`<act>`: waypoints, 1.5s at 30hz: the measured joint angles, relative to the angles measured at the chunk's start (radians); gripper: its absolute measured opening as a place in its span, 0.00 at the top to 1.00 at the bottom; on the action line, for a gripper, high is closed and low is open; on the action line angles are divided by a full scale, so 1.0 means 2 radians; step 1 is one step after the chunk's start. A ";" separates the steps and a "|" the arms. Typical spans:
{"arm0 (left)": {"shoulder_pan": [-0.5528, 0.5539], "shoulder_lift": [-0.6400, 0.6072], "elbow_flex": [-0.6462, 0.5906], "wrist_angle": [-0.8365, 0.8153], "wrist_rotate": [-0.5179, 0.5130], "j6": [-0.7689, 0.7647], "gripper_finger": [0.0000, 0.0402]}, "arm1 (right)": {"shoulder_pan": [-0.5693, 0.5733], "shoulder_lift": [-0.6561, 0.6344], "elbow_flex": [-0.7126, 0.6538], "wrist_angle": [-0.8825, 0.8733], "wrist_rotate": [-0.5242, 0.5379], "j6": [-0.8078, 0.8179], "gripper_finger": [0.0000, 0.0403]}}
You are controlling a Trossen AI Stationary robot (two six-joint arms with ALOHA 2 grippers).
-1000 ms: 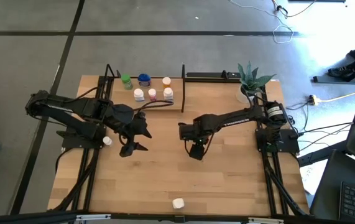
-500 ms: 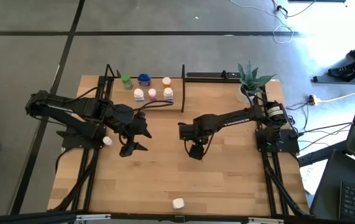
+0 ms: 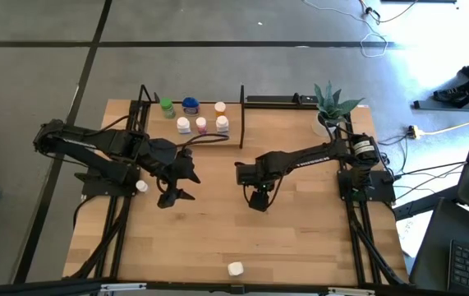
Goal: Pick and place medicine bottles onto shelf by color
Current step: Put the orange pill bottle on the shelf
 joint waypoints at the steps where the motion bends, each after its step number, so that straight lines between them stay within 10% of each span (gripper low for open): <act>1: -0.001 0.000 0.000 0.000 0.000 0.000 0.34 | 0.000 0.000 0.000 0.001 0.000 -0.004 0.46; 17: -0.006 0.000 0.000 0.000 0.000 -0.002 0.34 | -0.001 -0.001 0.021 -0.033 0.000 -0.019 0.32; 26: -0.005 0.000 0.000 0.000 0.000 -0.004 0.34 | 0.033 -0.013 0.127 -0.172 0.133 -0.002 0.32; 45: 0.047 0.077 0.000 0.104 0.019 0.050 0.34 | 0.157 -0.176 0.181 -0.184 0.249 0.075 0.32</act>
